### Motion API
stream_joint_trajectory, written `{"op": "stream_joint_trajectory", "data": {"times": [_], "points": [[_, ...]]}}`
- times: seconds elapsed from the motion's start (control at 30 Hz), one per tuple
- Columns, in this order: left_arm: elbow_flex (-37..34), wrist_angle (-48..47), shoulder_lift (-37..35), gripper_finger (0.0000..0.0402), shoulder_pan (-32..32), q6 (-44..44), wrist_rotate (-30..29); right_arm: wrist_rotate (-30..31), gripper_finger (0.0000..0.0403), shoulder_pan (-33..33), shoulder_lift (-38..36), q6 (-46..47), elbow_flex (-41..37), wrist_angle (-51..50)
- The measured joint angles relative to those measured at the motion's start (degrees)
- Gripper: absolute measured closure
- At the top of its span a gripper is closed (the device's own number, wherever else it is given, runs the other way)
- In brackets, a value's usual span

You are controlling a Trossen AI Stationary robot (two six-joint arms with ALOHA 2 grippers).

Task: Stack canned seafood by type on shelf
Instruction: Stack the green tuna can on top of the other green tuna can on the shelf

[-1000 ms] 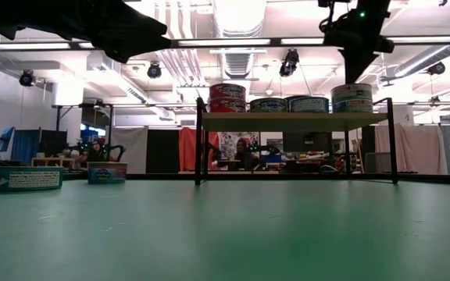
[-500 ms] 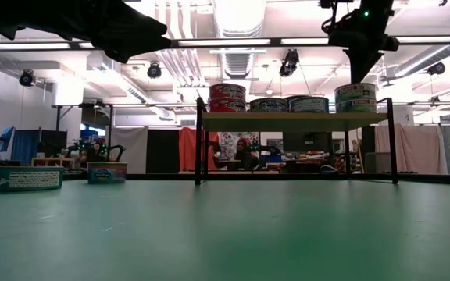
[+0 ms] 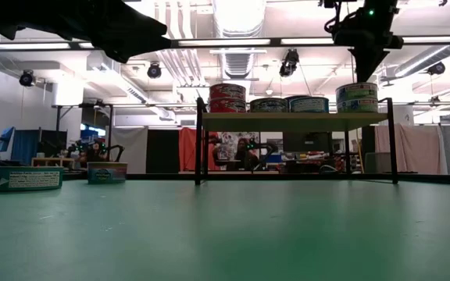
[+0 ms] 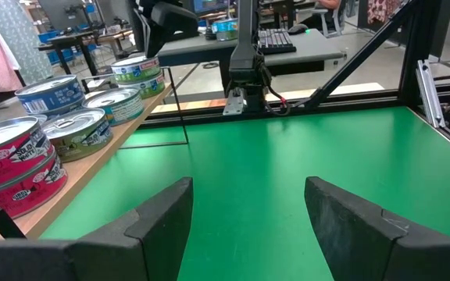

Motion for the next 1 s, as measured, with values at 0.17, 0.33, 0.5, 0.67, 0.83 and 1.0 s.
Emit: {"op": "stream_joint_trajectory", "data": {"times": [0.17, 0.33, 0.5, 0.67, 0.83, 1.0], "points": [[0.0, 0.0, 0.0, 0.0171, 0.0, 0.0, 0.0, 1.2, 0.0394, 0.0, 0.0, -1.1, 0.0, -0.1], [0.0, 0.0, 0.0, 0.0171, 0.0, 0.0, 0.0, 1.9, 0.0394, 0.0, 0.0, -2.0, 0.0, -0.3], [0.0, 0.0, 0.0, 0.0171, 0.0, 0.0, 0.0, 2.0, 0.0394, 0.0, 0.0, -2.2, 0.0, -0.2], [0.0, 0.0, 0.0, 0.0171, 0.0, 0.0, 0.0, 3.8, 0.0394, 0.0, 0.0, -2.7, -0.1, -0.2], [0.0, 0.0, 0.0, 0.0171, 0.0, 0.0, 0.0, 5.0, 0.0394, 0.0, -0.4, -2.6, -0.1, -0.1], [0.0, 0.0, 0.0, 0.0171, 0.0, 0.0, 0.0, 5.1, 0.0394, 0.0, -1.0, -1.8, 0.2, -0.2]]}}
